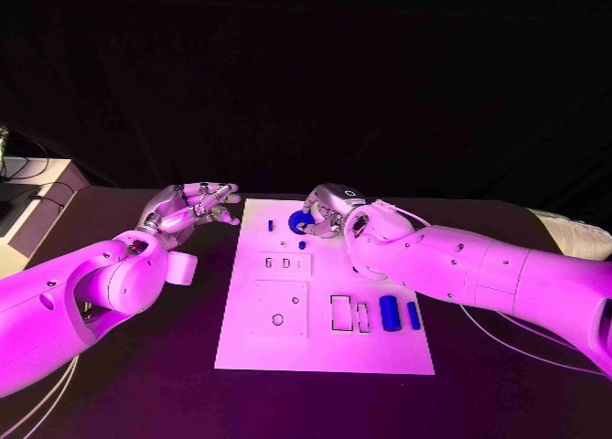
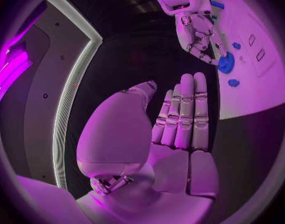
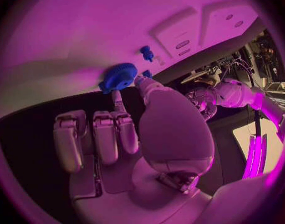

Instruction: Assemble the parts on the task board

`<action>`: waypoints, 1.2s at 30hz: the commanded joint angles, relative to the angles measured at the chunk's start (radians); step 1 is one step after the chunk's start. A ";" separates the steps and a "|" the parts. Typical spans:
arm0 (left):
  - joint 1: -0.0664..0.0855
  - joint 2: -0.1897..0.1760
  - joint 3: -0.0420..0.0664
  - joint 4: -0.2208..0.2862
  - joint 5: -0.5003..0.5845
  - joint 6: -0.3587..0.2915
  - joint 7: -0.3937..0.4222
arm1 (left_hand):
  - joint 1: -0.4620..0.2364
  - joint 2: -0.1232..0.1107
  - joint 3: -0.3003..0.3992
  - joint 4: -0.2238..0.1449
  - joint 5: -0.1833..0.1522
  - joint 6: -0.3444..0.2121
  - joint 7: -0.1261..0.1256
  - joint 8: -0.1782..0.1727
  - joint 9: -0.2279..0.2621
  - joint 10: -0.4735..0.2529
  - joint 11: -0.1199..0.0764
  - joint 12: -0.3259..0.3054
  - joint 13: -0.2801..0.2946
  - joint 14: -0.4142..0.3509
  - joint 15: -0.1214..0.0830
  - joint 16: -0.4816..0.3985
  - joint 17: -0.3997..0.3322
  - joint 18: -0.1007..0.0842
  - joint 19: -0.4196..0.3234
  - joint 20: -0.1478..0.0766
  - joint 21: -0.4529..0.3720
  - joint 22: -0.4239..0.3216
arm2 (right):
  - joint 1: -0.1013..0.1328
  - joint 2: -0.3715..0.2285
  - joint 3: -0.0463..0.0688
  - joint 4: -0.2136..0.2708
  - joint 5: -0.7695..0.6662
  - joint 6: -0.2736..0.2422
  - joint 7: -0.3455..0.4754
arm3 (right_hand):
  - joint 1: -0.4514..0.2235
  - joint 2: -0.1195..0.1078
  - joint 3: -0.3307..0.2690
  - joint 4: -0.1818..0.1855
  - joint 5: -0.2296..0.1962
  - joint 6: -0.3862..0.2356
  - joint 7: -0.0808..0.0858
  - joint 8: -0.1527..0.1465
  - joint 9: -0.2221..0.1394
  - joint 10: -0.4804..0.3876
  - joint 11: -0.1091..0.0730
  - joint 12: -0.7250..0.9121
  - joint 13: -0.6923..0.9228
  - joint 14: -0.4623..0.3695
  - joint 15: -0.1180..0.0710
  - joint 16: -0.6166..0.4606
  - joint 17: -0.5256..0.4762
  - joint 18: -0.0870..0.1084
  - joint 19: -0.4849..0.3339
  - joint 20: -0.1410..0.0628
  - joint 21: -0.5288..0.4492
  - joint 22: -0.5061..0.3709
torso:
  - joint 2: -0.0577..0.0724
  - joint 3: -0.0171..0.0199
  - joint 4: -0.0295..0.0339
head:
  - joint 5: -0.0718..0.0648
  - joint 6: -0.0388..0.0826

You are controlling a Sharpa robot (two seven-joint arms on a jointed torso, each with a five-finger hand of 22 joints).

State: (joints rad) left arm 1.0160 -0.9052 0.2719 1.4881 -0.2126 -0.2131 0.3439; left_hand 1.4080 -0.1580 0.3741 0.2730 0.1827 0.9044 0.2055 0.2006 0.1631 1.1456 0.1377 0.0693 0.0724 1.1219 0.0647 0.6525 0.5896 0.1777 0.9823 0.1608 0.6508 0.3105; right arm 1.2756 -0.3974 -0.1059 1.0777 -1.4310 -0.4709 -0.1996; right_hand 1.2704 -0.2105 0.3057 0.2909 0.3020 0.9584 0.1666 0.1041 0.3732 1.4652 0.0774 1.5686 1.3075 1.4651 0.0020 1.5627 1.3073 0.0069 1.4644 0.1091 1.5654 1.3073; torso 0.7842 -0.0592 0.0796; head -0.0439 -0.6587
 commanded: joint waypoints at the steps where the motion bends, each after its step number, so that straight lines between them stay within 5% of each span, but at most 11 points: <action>1: 0.000 0.002 0.001 0.001 -0.002 0.014 0.003 | 0.004 -0.007 0.007 0.000 -0.005 0.004 0.001 -0.005 0.002 -0.009 0.000 -0.005 -0.001 -0.006 0.001 0.004 0.001 0.003 -0.005 0.001 0.004 0.002 | -0.003 -0.001 -0.002 0.003 0.020 0.055 0.021 | -0.057 0.019 -0.017 0.000 0.015 -0.001 -0.005 -0.004 0.001 0.106 0.004 0.002 0.263 0.103 0.007 0.006 0.252 -0.007 0.106 0.004 0.005 0.263 | 0.000 0.0012 -0.0008 | 0.001 0.000; 10: 0.000 0.002 0.001 -0.001 -0.002 0.013 0.003 | 0.004 -0.007 0.007 0.000 -0.005 0.004 0.001 -0.005 0.002 -0.009 0.000 -0.005 -0.001 -0.006 0.001 0.004 0.001 0.003 -0.005 0.001 0.004 0.002 | -0.003 -0.015 -0.003 0.003 0.024 0.109 0.010 | -0.131 0.040 -0.034 0.002 0.021 -0.005 -0.004 -0.009 0.000 0.106 0.004 0.002 0.263 0.104 0.007 0.007 0.257 -0.007 0.106 0.004 0.005 0.263 | 0.000 0.0010 -0.0004 | 0.001 -0.001; 20: 0.000 0.002 0.001 -0.006 -0.002 0.012 0.002 | 0.003 -0.008 0.007 0.000 -0.005 0.003 0.002 -0.006 0.002 -0.011 0.001 -0.005 -0.001 -0.006 0.001 0.004 0.002 0.003 -0.007 0.002 0.006 0.003 | -0.003 -0.054 -0.004 0.042 0.012 0.054 0.017 | -0.123 0.039 -0.026 -0.006 0.050 0.003 -0.008 -0.007 0.002 0.106 0.001 0.002 0.263 0.106 0.005 0.008 0.263 -0.007 0.106 0.003 0.005 0.263 | -0.001 0.0013 -0.0008 | 0.002 -0.001; 31: -0.001 0.000 0.001 -0.008 -0.002 0.010 0.008 | 0.003 -0.008 0.008 0.000 -0.005 0.002 0.003 -0.006 0.001 -0.012 0.002 -0.006 -0.002 -0.006 0.002 0.005 0.002 0.003 -0.007 0.002 0.007 0.003 | 0.006 -0.174 0.006 0.157 0.089 -0.190 0.104 | -0.078 0.021 -0.012 -0.019 0.056 -0.001 -0.007 -0.012 0.002 0.106 0.001 0.002 0.263 0.105 0.004 0.008 0.261 -0.007 0.106 0.001 0.005 0.263 | -0.004 0.0009 -0.0051 | 0.002 0.007; 36: -0.002 -0.003 0.001 -0.008 -0.002 0.009 0.012 | 0.003 -0.008 0.008 0.000 -0.005 0.002 0.003 -0.006 0.001 -0.013 0.002 -0.006 -0.002 -0.007 0.002 0.005 0.002 0.003 -0.008 0.002 0.007 0.003 | 0.027 -0.267 0.012 0.207 0.284 -0.161 0.234 | 0.008 0.012 0.015 -0.051 -0.010 -0.003 -0.002 -0.018 0.001 0.106 0.005 0.002 0.263 0.101 0.007 0.004 0.245 -0.007 0.106 0.003 0.005 0.263 | -0.008 0.0034 -0.0134 | 0.002 0.012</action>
State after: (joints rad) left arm 1.0145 -0.9088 0.2717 1.4783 -0.2126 -0.2136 0.3424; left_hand 1.4080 -0.1581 0.3741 0.2730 0.1827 0.9044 0.2055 0.2006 0.1636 1.1382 0.1377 0.0693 0.0724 1.1219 0.0647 0.6524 0.5902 0.1778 0.9823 0.1608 0.6554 0.3124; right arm 1.2990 -0.6485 -0.0943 1.2755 -1.3060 -0.5999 -0.0939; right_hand 1.2618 -0.1960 0.3163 0.2504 0.3056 0.9617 0.1635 0.0904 0.3750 1.4652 0.0774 1.5686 1.3079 1.4651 0.0020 1.5666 1.3073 0.0070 1.4643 0.1091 1.5654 1.3078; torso 0.7799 -0.0574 0.0728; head -0.0419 -0.6505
